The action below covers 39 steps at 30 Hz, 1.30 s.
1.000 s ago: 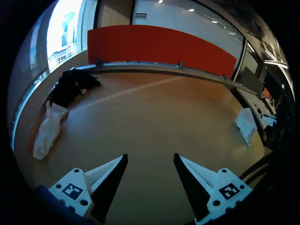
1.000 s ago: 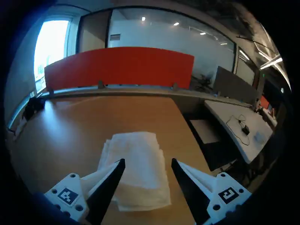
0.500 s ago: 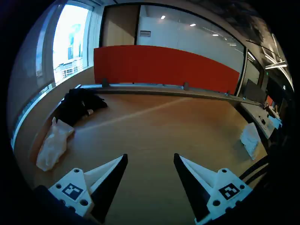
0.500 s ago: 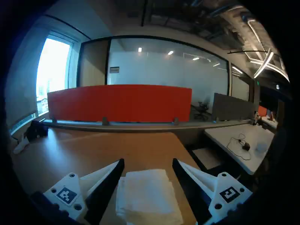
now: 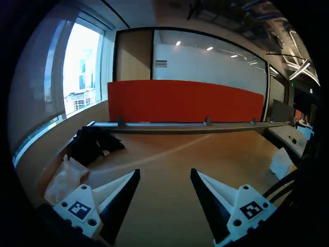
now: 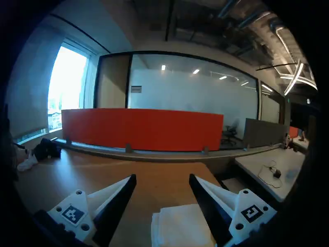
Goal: Fold towel
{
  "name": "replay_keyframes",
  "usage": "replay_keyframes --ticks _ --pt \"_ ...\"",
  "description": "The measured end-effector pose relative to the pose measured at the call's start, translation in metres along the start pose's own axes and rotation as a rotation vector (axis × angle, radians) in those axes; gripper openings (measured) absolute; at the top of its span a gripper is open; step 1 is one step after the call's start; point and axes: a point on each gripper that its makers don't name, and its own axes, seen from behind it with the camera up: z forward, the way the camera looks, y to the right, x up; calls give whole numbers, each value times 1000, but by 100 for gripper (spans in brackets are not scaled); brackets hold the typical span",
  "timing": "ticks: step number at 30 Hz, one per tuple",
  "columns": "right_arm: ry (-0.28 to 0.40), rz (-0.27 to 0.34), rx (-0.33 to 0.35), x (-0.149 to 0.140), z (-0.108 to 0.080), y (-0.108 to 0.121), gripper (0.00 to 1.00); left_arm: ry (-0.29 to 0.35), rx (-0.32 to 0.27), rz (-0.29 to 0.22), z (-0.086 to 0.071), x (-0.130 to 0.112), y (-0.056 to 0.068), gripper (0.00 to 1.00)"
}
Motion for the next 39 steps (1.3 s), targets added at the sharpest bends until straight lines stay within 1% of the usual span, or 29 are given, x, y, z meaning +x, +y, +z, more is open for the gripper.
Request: replay_keyframes --ticks 6,15,21,27,33,39 --pt "27 -12 15 12 7 -29 100 55 20 -18 6 15 -9 90" --pt "38 -17 43 20 13 -76 100 120 34 -31 12 32 -17 90" --pt "55 -16 42 26 18 -105 100 155 43 -19 17 39 -23 90" --pt "64 -10 66 34 20 -138 100 191 46 -11 19 47 -26 90" --pt "63 2 78 37 24 -154 100 198 50 -14 23 42 -30 90" --pt "46 8 88 35 25 -165 100 198 50 -7 29 29 -35 90"
